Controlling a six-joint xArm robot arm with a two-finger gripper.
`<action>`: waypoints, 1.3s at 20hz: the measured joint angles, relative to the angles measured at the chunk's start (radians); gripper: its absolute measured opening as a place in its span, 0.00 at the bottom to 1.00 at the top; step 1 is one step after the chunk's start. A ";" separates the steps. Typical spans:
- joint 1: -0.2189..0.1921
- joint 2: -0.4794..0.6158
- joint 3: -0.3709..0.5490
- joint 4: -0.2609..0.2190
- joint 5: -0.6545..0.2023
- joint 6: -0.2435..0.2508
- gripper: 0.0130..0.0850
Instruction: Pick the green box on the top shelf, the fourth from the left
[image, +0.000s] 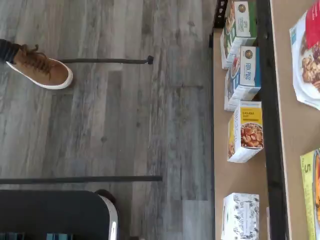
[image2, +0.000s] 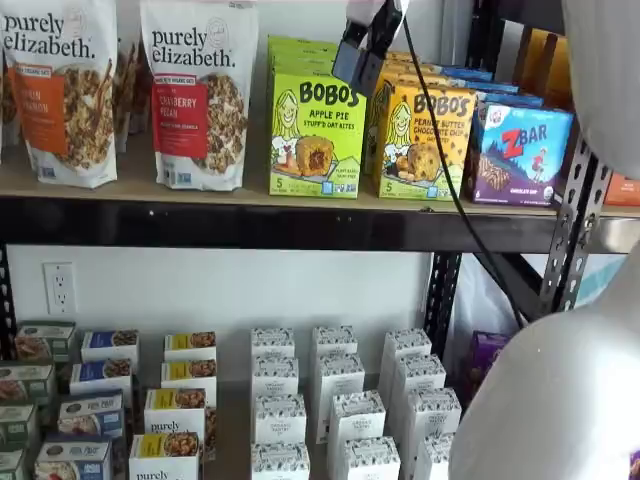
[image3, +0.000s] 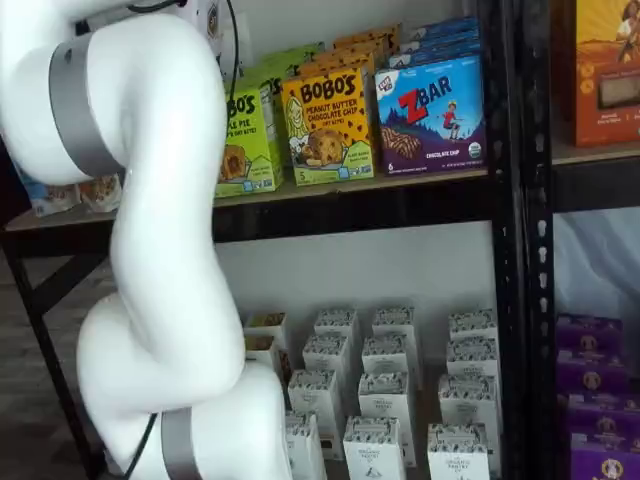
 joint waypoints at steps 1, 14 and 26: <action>-0.002 -0.006 0.009 0.005 -0.016 -0.002 1.00; -0.037 0.014 -0.005 0.045 -0.135 -0.030 1.00; -0.019 0.066 -0.034 0.049 -0.184 -0.021 1.00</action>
